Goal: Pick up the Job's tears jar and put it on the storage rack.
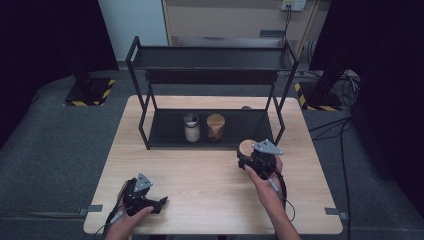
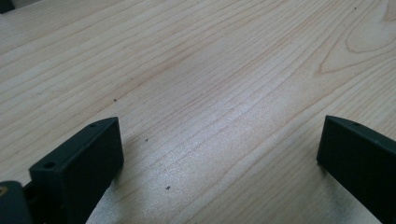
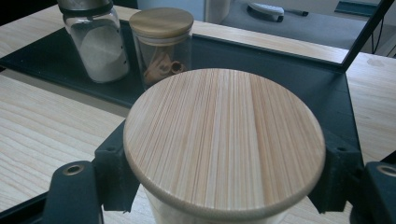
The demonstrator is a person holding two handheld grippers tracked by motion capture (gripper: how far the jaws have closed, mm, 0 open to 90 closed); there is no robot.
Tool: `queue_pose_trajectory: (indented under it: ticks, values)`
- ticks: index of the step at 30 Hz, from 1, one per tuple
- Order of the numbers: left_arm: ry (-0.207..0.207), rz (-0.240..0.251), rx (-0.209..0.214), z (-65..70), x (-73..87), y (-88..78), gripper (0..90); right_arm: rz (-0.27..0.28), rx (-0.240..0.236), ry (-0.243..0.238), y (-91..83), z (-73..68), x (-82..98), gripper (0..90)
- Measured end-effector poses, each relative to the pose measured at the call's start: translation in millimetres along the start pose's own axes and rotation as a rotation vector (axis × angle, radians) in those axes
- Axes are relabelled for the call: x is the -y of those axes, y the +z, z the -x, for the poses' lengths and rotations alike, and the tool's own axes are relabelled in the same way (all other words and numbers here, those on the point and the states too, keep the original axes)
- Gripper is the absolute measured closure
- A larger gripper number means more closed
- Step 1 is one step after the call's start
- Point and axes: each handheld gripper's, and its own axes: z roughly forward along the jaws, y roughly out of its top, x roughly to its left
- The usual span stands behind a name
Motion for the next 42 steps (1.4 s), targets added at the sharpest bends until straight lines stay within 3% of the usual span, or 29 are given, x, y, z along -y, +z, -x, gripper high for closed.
queue_pose_trajectory:
  ticks: [22, 35, 42]
  values:
    - [0.001, 0.0, 0.001, -0.1, -0.1, 0.0, 0.0, 0.009, -0.001, -0.009, 12.1, -3.3, -17.2, 26.1]
    - [0.001, -0.001, 0.002, -0.3, -0.1, 0.0, 0.0, 0.032, 0.002, 0.035, 26.4, -1.2, -32.0, 26.1]
    - [0.001, -0.001, 0.002, -0.4, -0.1, 0.0, 0.0, 0.028, 0.017, 0.025, 33.7, -1.1, -37.4, 26.1]
